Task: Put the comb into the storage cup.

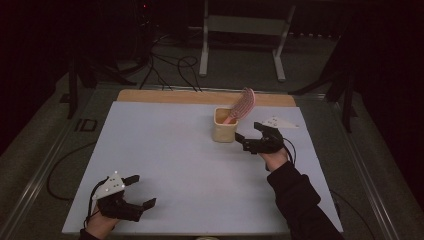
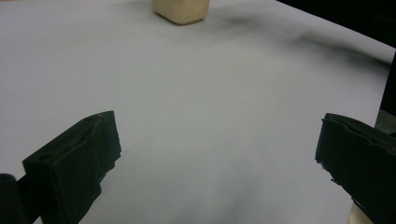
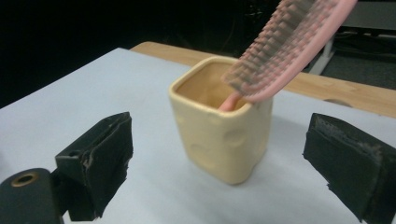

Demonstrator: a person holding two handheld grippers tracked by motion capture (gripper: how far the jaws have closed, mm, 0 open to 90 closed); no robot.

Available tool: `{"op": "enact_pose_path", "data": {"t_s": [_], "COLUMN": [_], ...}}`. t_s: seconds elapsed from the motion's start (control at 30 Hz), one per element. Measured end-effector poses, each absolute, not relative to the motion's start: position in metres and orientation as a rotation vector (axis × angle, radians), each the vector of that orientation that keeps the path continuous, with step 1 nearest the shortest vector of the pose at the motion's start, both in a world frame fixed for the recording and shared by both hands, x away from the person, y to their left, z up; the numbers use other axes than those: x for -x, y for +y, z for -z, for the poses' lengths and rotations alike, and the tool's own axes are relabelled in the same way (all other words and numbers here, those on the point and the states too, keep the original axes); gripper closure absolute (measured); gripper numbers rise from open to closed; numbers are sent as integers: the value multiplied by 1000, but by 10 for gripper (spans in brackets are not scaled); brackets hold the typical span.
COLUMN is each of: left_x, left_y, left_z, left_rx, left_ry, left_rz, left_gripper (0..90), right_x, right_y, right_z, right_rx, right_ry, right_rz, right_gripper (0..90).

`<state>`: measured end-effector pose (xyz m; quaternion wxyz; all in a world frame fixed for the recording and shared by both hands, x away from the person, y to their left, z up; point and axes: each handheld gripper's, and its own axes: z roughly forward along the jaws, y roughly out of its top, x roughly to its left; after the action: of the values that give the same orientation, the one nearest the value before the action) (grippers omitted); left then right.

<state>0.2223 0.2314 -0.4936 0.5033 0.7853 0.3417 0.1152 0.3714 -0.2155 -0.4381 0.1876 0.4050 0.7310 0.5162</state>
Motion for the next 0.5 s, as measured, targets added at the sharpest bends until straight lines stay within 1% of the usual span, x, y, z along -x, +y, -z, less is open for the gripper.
{"op": "enact_pose_path", "data": {"t_s": [0.5], "left_x": [-222], "left_y": [232], "left_z": [494], "left_rx": [-1896], "left_ry": [828], "left_rz": [-278], "left_gripper": [5], "right_x": [-341], "right_y": [-222], "right_z": [452], "right_rx": [-1091], "right_ry": [2113], "right_rz": [-1517], "right_gripper": [83]}}
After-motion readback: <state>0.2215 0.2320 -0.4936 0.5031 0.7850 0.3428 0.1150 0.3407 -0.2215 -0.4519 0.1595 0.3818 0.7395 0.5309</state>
